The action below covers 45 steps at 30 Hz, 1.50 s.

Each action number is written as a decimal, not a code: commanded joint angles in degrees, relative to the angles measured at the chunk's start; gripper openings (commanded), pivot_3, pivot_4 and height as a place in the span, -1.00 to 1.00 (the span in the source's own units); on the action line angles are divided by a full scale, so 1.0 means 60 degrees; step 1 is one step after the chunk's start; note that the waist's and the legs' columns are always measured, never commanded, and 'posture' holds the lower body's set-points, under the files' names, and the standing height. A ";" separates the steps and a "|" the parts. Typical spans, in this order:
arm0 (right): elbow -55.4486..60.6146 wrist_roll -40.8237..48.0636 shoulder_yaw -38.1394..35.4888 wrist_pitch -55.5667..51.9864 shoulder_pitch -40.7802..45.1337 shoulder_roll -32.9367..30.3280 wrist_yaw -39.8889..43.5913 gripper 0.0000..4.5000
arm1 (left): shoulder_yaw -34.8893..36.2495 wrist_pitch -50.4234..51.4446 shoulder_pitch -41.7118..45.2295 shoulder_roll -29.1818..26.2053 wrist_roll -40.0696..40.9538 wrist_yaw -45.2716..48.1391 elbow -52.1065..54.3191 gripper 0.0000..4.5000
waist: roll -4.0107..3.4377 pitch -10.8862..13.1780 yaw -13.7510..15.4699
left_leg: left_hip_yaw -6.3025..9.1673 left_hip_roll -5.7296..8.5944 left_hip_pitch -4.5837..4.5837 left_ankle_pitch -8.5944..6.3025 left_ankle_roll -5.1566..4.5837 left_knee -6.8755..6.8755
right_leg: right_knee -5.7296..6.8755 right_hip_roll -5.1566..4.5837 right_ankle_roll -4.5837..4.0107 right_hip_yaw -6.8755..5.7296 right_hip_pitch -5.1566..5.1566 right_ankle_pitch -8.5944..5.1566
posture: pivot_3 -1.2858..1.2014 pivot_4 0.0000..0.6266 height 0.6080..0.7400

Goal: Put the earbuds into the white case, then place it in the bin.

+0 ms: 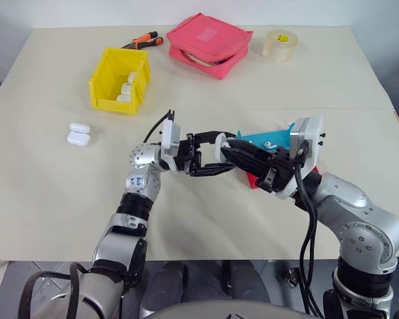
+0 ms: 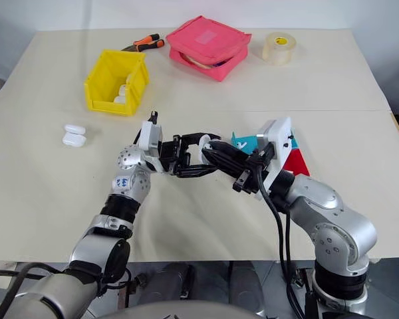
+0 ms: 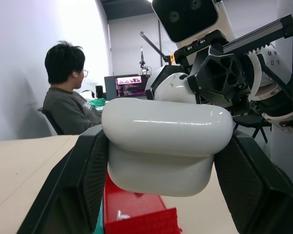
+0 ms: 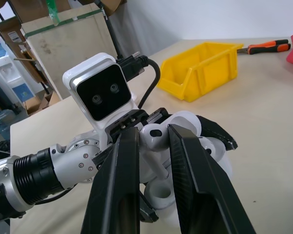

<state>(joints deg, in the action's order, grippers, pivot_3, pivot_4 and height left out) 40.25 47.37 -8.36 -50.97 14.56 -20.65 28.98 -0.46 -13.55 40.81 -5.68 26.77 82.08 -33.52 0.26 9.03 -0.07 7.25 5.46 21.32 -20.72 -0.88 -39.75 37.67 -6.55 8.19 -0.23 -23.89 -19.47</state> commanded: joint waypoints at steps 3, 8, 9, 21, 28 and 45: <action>0.0109 -0.0105 0.0277 0.0620 -0.0308 -0.0211 0.0010 -0.79 | 0.0046 0.0145 -0.0116 -0.0032 0.0185 -0.0034 0.0761 0.26 | 0.0000 0.0000 -0.0007 | 0.0000 0.0000 0.0000 0.0000 0.0000 0.0002 | -0.0002 0.0000 0.0000 0.0001 0.0000 0.0000 | 0.03 -0.52 1.00; 0.0157 -0.0298 0.0558 0.1092 -0.0754 -0.0402 0.0047 -0.79 | 0.0015 0.0336 -0.0307 -0.0035 0.0213 -0.0127 0.1117 0.26 | 0.0000 0.0000 -0.0004 | -0.0001 -0.0001 -0.0001 0.0000 0.0000 0.0002 | -0.0002 0.0001 0.0000 0.0003 0.0001 0.0000 | 0.03 -0.52 1.00; 0.0169 -0.0325 0.0592 0.1161 -0.0844 -0.0434 0.0036 -0.79 | 0.0015 0.0372 -0.0338 -0.0038 0.0215 -0.0149 0.1171 0.26 | 0.0000 0.0000 -0.0008 | -0.0001 -0.0001 -0.0001 0.0000 0.0000 0.0003 | -0.0002 0.0001 0.0000 0.0003 0.0000 0.0000 | 0.03 -0.52 1.00; 0.0153 -0.0566 0.0823 0.1870 -0.1595 -0.0900 -0.0043 -0.79 | 0.0078 0.0515 -0.0336 -0.0079 0.0271 -0.0300 0.1274 0.26 | 0.0000 0.0000 0.0000 | 0.0000 -0.0002 -0.0005 -0.0001 -0.0002 0.0004 | -0.0008 0.0005 0.0000 0.0002 0.0006 0.0000 | 0.03 -0.52 1.00; -0.0224 -0.0916 0.0923 0.2149 -0.1571 -0.1158 -0.0059 -0.79 | 0.0084 0.0562 -0.0286 -0.0081 0.0299 -0.0274 0.1250 0.26 | 0.0000 0.0000 0.0011 | 0.0001 0.0000 -0.0005 -0.0001 -0.0003 0.0003 | -0.0015 0.0005 0.0000 0.0000 0.0011 0.0000 | 0.03 -0.52 1.00; -0.0646 -0.1453 0.1495 0.2084 -0.1085 -0.1881 -0.0099 -0.79 | 0.0078 0.0590 -0.0354 -0.0153 0.0328 -0.0373 0.1402 0.26 | 0.0000 0.0000 0.0011 | 0.0001 -0.0003 -0.0006 -0.0001 -0.0002 0.0002 | -0.0023 0.0005 0.0000 -0.0001 0.0017 0.0000 | 0.03 -0.52 1.00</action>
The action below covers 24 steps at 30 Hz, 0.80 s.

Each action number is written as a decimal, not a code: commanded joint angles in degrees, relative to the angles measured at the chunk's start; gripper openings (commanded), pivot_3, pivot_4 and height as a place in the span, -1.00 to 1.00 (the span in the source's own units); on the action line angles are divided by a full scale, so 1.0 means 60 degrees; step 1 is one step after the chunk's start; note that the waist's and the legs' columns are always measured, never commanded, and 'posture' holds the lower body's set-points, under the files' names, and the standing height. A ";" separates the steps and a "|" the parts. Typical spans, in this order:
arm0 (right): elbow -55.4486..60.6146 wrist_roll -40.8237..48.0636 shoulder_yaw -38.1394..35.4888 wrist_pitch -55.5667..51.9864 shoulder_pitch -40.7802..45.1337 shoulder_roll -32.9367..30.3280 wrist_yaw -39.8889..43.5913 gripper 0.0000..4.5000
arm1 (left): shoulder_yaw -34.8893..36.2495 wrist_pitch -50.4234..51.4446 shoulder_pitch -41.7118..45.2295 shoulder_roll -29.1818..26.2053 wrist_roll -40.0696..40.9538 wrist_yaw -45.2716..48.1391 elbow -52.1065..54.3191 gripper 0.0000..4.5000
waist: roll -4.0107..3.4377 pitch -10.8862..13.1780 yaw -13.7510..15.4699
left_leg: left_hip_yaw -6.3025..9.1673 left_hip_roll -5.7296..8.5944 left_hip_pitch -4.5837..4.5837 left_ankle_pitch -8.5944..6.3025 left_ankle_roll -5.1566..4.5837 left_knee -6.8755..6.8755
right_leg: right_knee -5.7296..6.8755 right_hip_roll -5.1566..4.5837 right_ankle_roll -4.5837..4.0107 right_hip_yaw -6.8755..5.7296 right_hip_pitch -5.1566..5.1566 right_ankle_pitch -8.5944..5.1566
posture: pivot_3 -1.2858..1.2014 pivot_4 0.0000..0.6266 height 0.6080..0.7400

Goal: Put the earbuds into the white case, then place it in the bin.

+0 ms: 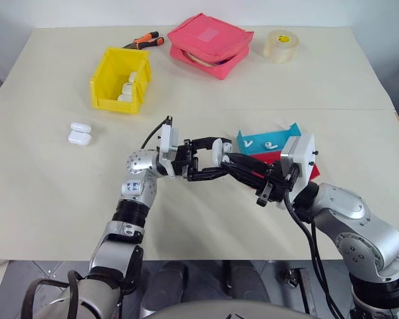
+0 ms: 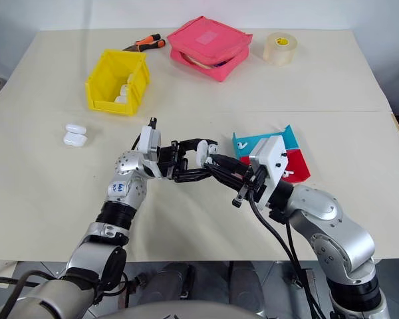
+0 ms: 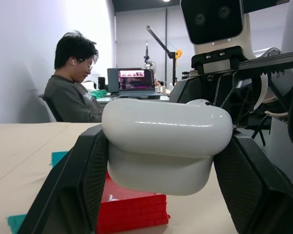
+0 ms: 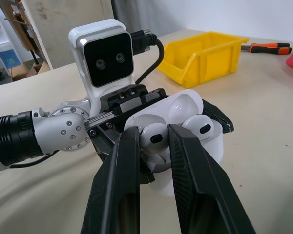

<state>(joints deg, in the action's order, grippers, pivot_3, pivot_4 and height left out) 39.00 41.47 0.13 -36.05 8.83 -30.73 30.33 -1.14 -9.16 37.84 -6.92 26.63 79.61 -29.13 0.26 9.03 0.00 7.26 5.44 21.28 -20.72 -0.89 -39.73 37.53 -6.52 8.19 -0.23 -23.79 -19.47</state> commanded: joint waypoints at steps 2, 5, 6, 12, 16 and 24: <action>-0.0437 -0.0461 0.0089 -0.0437 -0.0100 -0.0227 -0.0329 -0.79 | 0.0172 -0.0182 0.0134 0.0047 0.0326 0.0063 0.0651 0.26 | 0.0000 0.0000 -0.0003 | 0.0000 -0.0001 0.0000 0.0000 0.0000 0.0000 | 0.0000 0.0000 0.0000 0.0000 0.0000 0.0000 | 0.03 -0.52 1.00; -0.0433 -0.0451 0.0126 -0.0503 -0.0040 -0.0253 -0.0350 -0.79 | 0.0153 -0.0237 0.0141 0.0045 0.0291 0.0085 0.0602 0.26 | 0.0000 0.0000 -0.0003 | 0.0000 0.0000 0.0000 0.0000 0.0000 0.0000 | 0.0000 0.0000 0.0000 -0.0001 0.0000 0.0000 | 0.03 -0.52 1.00; -0.0424 -0.0457 0.0155 -0.0527 -0.0019 -0.0265 -0.0354 -0.79 | 0.0143 -0.0261 0.0144 0.0047 0.0277 0.0096 0.0587 0.26 | 0.0000 0.0000 -0.0003 | 0.0000 0.0000 0.0000 0.0000 0.0000 0.0000 | -0.0001 0.0000 0.0000 0.0000 0.0000 0.0000 | 0.03 -0.52 1.00; -0.0292 -0.0389 0.0300 -0.0729 -0.0017 -0.0292 -0.0512 -0.79 | 0.0096 -0.0334 0.0131 0.0091 0.0265 0.0109 0.0608 0.26 | 0.0000 0.0000 -0.0001 | 0.0000 0.0000 0.0000 0.0000 0.0000 0.0000 | 0.0000 0.0000 0.0000 -0.0001 0.0000 0.0000 | 0.03 -0.52 1.00; -0.0341 -0.0512 0.0474 -0.0924 -0.0127 -0.0405 -0.0567 -0.79 | 0.0112 -0.0413 0.0166 0.0145 0.0277 0.0121 0.0597 0.26 | 0.0000 0.0000 -0.0003 | 0.0000 0.0000 0.0000 0.0000 0.0000 -0.0001 | 0.0000 0.0000 0.0000 -0.0001 0.0000 0.0000 | 0.03 -0.52 1.00; -0.0425 -0.0591 0.0599 -0.0911 -0.0184 -0.0620 -0.0471 -0.79 | 0.0169 -0.0399 0.0199 0.0153 0.0248 0.0164 0.0572 0.26 | 0.0000 0.0000 -0.0003 | 0.0000 0.0000 0.0000 0.0000 0.0000 0.0000 | 0.0000 0.0000 0.0000 -0.0001 0.0001 0.0000 | 0.03 -0.52 1.00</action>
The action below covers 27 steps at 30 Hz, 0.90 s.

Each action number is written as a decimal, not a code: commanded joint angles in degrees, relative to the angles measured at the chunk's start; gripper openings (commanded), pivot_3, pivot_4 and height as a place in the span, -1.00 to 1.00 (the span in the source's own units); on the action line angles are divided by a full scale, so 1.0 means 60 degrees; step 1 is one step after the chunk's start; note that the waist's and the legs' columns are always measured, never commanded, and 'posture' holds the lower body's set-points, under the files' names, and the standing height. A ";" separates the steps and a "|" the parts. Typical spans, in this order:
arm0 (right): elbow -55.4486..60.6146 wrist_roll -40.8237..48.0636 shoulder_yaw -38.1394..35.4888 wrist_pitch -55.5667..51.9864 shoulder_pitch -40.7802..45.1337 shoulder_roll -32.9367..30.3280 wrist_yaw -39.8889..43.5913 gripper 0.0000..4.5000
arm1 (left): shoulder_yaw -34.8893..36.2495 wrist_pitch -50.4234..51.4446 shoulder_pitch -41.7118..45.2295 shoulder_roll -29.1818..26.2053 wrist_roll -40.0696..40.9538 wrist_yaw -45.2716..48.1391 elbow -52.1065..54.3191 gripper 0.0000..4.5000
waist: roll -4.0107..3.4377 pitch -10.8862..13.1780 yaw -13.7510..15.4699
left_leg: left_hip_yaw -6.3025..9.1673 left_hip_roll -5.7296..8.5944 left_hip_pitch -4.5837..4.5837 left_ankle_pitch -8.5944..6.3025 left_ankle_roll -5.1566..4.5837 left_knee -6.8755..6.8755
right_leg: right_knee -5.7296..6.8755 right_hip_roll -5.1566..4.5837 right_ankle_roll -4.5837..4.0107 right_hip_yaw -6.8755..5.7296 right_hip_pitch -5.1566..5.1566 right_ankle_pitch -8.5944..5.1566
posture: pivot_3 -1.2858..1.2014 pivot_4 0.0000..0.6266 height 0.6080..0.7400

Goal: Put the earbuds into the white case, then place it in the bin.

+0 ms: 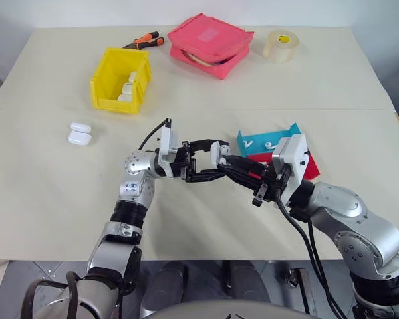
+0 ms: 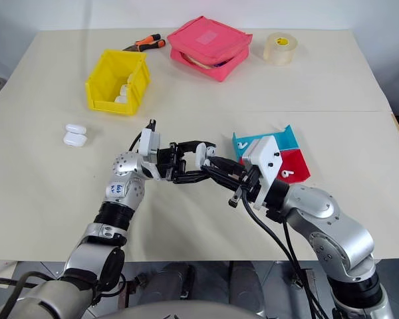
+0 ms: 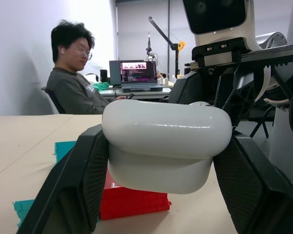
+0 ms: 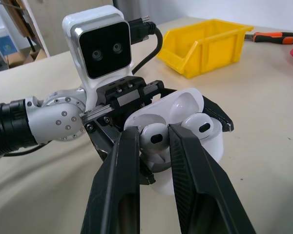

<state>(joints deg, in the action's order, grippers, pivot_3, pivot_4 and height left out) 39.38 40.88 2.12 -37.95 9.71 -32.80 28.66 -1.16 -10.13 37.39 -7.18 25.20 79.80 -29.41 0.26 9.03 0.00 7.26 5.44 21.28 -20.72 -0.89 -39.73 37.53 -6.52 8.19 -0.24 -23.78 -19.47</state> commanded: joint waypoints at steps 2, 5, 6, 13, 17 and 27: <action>-0.0482 -0.0458 0.0222 -0.0568 -0.0283 -0.0224 -0.0238 -0.79 | 0.0190 -0.0253 0.0279 0.0192 0.0474 0.0119 0.0600 0.26 | 0.0000 0.0000 -0.0003 | 0.0000 -0.0001 0.0000 0.0000 0.0000 0.0000 | 0.0000 0.0000 0.0000 0.0000 0.0000 0.0000 | 0.03 -0.52 1.00; -0.0420 -0.0461 0.0197 -0.0477 -0.0267 -0.0197 -0.0216 -0.46 | 0.0201 -0.0266 0.0273 0.0181 0.0457 0.0102 0.0579 0.26 | 0.0000 0.0000 0.0001 | 0.0000 0.0000 0.0000 0.0000 0.0000 0.0000 | -0.0001 0.0000 0.0000 0.0000 0.0000 0.0000 | 0.03 -0.52 1.00; -0.0395 -0.0478 0.0192 -0.0433 -0.0270 -0.0186 -0.0198 -0.33 | 0.0206 -0.0268 0.0270 0.0176 0.0449 0.0097 0.0559 0.26 | 0.0000 0.0000 0.0002 | 0.0000 0.0000 0.0000 0.0000 0.0000 0.0000 | 0.0000 0.0000 0.0000 0.0000 0.0000 0.0000 | 0.03 -0.52 1.00; -0.0056 -0.0373 -0.0042 -0.0295 -0.0014 -0.0132 -0.0138 0.24 | 0.0218 -0.0312 0.0230 0.0147 0.0339 0.0062 0.0275 0.26 | 0.0000 0.0000 -0.0004 | 0.0000 -0.0001 0.0000 0.0000 0.0000 0.0000 | 0.0000 0.0000 0.0000 -0.0001 0.0000 0.0000 | 0.03 -0.52 1.00; 0.0245 -0.0121 -0.0314 -0.0418 0.0133 -0.0238 -0.0122 0.24 | 0.0230 -0.0295 0.0189 0.0069 0.0243 -0.0012 0.0145 0.26 | 0.0000 0.0000 0.0006 | 0.0001 -0.0001 0.0000 0.0000 0.0000 0.0000 | 0.0000 0.0000 0.0000 -0.0001 0.0000 0.0000 | 0.03 -0.52 1.00; 0.0959 0.0688 -0.1339 -0.0610 0.0191 -0.0993 0.0307 0.24 | 0.0386 -0.0529 0.0632 -0.0142 -0.0087 -0.0203 -0.0699 0.26 | 0.0001 0.0000 0.0014 | -0.0001 0.0000 0.0000 0.0000 0.0000 0.0000 | -0.0005 -0.0001 0.0000 -0.0002 0.0003 0.0000 | 0.03 -0.52 1.00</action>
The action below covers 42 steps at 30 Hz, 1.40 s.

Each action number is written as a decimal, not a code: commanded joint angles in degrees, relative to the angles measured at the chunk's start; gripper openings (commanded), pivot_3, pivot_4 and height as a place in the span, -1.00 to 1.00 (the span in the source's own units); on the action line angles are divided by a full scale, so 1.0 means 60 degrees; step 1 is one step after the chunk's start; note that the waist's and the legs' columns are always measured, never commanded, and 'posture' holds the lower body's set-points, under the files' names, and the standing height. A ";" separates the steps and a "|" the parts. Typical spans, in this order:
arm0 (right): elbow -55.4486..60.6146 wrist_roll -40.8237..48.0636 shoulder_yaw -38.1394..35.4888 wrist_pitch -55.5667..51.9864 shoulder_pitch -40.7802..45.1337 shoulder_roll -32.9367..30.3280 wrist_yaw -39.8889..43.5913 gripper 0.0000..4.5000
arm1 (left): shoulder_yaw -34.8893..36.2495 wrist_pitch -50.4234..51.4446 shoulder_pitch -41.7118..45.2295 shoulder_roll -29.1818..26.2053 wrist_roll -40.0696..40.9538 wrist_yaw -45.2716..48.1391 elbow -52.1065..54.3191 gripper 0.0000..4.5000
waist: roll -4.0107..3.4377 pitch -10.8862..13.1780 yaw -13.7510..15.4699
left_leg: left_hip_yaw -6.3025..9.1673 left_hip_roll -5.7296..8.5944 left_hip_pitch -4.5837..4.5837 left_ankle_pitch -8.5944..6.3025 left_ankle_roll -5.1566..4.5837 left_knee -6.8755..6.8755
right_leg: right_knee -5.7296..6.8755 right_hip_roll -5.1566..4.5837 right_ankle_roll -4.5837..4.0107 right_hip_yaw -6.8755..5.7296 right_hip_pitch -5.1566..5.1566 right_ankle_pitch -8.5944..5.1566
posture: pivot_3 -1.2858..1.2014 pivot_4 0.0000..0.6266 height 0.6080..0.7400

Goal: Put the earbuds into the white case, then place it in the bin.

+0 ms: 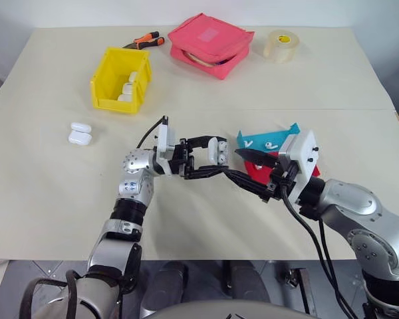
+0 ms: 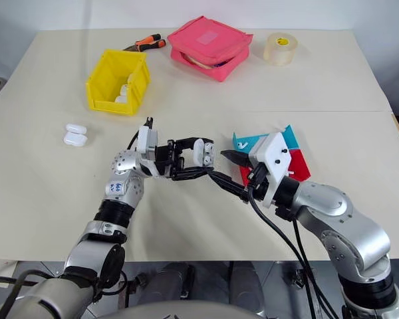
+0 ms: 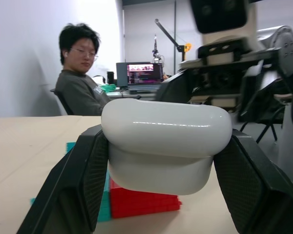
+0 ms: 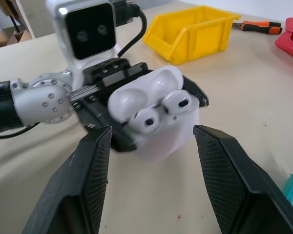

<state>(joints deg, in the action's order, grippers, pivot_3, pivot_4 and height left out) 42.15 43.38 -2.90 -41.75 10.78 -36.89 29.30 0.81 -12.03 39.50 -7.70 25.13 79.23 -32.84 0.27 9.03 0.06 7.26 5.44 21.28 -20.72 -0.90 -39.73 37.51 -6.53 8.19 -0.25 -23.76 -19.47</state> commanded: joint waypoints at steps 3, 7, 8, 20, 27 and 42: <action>0.0505 0.0370 -0.1118 -0.0038 -0.0155 -0.0740 0.0209 0.24 | -0.0041 -0.0121 0.0399 -0.0211 -0.0351 -0.0330 -0.0218 0.26 | 0.0002 0.0001 0.0020 | 0.0001 0.0001 0.0000 0.0000 0.0000 -0.0001 | -0.0004 0.0001 0.0000 -0.0003 0.0005 0.0000 | 0.03 -0.52 1.00; 0.0431 -0.0276 -0.2351 0.0068 -0.1144 -0.1503 0.0241 0.06 | -0.0481 0.0136 0.0552 -0.0653 -0.1094 -0.0751 -0.0037 0.26 | 0.0003 0.0002 0.0107 | 0.0002 0.0003 0.0000 -0.0002 -0.0004 0.0001 | -0.0003 0.0002 0.0000 -0.0004 0.0005 0.0000 | 0.03 -0.52 1.00; 0.0512 -0.0189 -0.2524 -0.0017 -0.1250 -0.1652 0.0284 -0.04 | -0.0607 0.0259 0.0594 -0.0752 -0.1284 -0.0901 0.0079 0.26 | 0.0004 0.0002 0.0128 | -0.0001 0.0004 0.0000 -0.0002 -0.0005 0.0001 | -0.0004 0.0002 0.0000 -0.0002 0.0006 0.0000 | 0.03 -0.52 1.00; 0.0405 0.1670 0.0566 -0.4563 0.4256 -0.1855 -0.1659 -0.99 | -0.1704 0.0738 0.1419 -0.0919 -0.2676 -0.2020 0.0578 0.26 | 0.0005 0.0003 0.0099 | -0.0005 -0.0015 0.0001 -0.0001 -0.0008 0.0006 | -0.0018 -0.0015 0.0001 0.0008 0.0004 0.0001 | 0.03 -0.52 1.00; -0.0262 0.0547 0.2596 -0.4663 0.5842 -0.0937 -0.1393 -0.99 | -0.1882 0.0861 0.1620 -0.0852 -0.2703 -0.2049 0.0696 0.26 | 0.0005 0.0003 0.0187 | -0.0003 0.0003 0.0011 -0.0002 -0.0009 0.0002 | -0.0005 -0.0015 0.0001 0.0004 -0.0012 0.0001 | 0.03 -0.52 1.00; -0.1917 -0.1969 0.2640 -0.3360 0.5583 -0.2218 0.0125 -0.99 | -0.1430 0.0962 0.0965 -0.1184 -0.2140 -0.1953 0.1697 0.26 | 0.0005 0.0003 0.0183 | -0.0007 0.0012 0.0024 -0.0002 -0.0009 -0.0003 | 0.0016 -0.0010 0.0002 0.0007 -0.0037 0.0001 | 0.03 -0.52 1.00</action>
<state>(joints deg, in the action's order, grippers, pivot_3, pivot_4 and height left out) 30.80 32.76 15.33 -62.25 45.22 -48.65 28.98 -9.73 -6.12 44.90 -14.44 9.80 67.78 -26.64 0.30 9.05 1.15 7.22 5.50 21.43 -20.73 -0.95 -39.75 37.60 -6.60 8.20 -0.21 -23.98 -19.46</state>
